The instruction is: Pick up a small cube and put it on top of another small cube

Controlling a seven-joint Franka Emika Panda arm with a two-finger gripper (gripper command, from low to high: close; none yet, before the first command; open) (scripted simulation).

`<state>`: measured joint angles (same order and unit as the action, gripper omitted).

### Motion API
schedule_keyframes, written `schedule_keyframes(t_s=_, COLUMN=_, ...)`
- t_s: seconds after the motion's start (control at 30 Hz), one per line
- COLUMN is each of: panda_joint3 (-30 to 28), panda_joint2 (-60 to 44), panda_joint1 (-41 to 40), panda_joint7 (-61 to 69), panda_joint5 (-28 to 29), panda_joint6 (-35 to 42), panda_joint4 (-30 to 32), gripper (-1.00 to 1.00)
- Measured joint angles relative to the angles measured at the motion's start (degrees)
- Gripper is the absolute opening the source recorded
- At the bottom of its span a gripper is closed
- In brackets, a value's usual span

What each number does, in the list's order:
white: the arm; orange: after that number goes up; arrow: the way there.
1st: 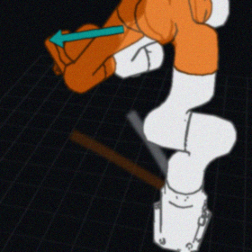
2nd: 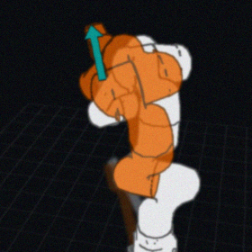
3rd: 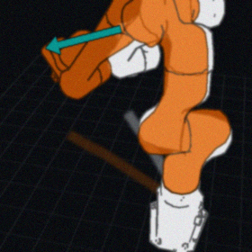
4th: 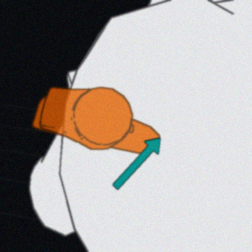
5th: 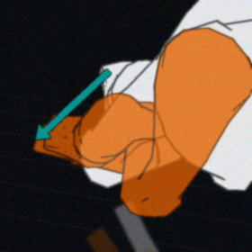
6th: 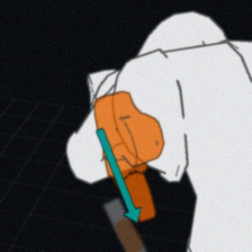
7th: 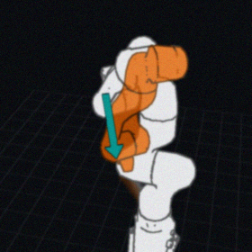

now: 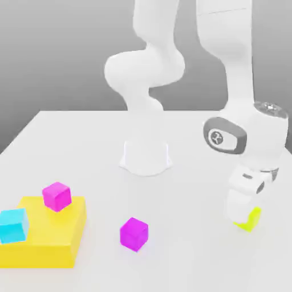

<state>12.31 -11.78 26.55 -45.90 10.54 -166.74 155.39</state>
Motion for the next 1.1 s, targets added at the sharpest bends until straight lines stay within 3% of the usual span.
schedule_keyframes(t_s=0.07, panda_joint3=1.5, panda_joint2=4.2, panda_joint1=-0.7, panda_joint7=2.9, panda_joint5=-3.9, panda_joint6=3.2, panda_joint4=0.9, gripper=-1.0)
schedule_keyframes(t_s=0.13, panda_joint3=-0.7, panda_joint2=7.6, panda_joint1=-4.0, panda_joint7=5.4, panda_joint5=-5.2, panda_joint6=5.9, panda_joint4=1.3, gripper=-1.0)
schedule_keyframes(t_s=0.37, panda_joint3=-10.6, panda_joint2=17.8, panda_joint1=-21.4, panda_joint7=12.5, panda_joint5=-4.2, panda_joint6=14.7, panda_joint4=2.1, gripper=-1.0)
schedule_keyframes(t_s=0.7, panda_joint3=-30.0, panda_joint2=31.1, panda_joint1=-41.7, panda_joint7=21.7, panda_joint5=-0.8, panda_joint6=26.8, panda_joint4=3.2, gripper=-1.0)
schedule_keyframes(t_s=0.9, panda_joint3=-33.4, panda_joint2=22.7, panda_joint1=-42.6, panda_joint7=24.9, panda_joint5=-3.3, panda_joint6=16.7, panda_joint4=5.2, gripper=-1.0)
schedule_keyframes(t_s=0.93, panda_joint3=-33.4, panda_joint2=21.4, panda_joint1=-42.6, panda_joint7=25.2, panda_joint5=-3.7, panda_joint6=15.2, panda_joint4=5.4, gripper=1.0)
schedule_keyframes(t_s=1.1, panda_joint3=-33.4, panda_joint2=21.4, panda_joint1=-42.6, panda_joint7=25.2, panda_joint5=-3.7, panda_joint6=15.2, panda_joint4=5.4, gripper=1.0)
